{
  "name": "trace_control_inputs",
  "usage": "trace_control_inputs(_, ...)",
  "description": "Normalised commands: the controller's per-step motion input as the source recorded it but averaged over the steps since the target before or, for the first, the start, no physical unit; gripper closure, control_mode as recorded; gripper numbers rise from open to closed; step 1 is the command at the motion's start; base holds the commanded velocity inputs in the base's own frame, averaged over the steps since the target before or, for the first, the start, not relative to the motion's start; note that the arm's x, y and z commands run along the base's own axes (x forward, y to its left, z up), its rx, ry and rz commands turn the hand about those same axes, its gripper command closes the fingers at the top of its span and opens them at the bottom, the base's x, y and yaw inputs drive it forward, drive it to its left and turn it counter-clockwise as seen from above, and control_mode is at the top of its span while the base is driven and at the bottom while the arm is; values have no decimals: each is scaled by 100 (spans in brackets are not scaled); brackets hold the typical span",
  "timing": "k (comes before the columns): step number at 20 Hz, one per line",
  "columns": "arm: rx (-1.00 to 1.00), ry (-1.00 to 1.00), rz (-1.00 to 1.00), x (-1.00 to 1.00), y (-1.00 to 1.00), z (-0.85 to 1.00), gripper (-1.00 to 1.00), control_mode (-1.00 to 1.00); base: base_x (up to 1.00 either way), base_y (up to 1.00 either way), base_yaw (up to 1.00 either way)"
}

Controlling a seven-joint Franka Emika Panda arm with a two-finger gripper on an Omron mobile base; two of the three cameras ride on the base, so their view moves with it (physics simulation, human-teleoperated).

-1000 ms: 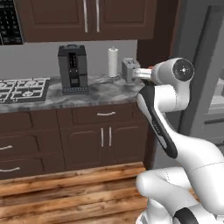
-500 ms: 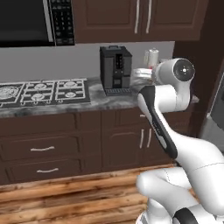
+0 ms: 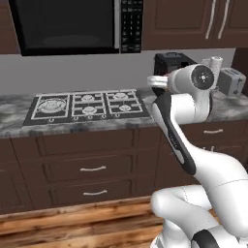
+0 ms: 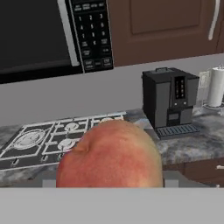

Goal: Pick the peach and pear from the fridge and place them inside the tupperware on the counter.

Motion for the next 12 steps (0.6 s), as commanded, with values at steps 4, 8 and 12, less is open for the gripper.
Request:
trace_control_inputs(4, 0, 0, 0, 0, 0, 0, 100, 100, 44, 100, 1)
trace_control_inputs(8, 0, 0, 0, 0, 0, 0, 100, 100, 73, 100, 15)
trace_control_inputs(12, 0, 0, 0, 0, 0, 0, 100, 100, 96, 100, 21)
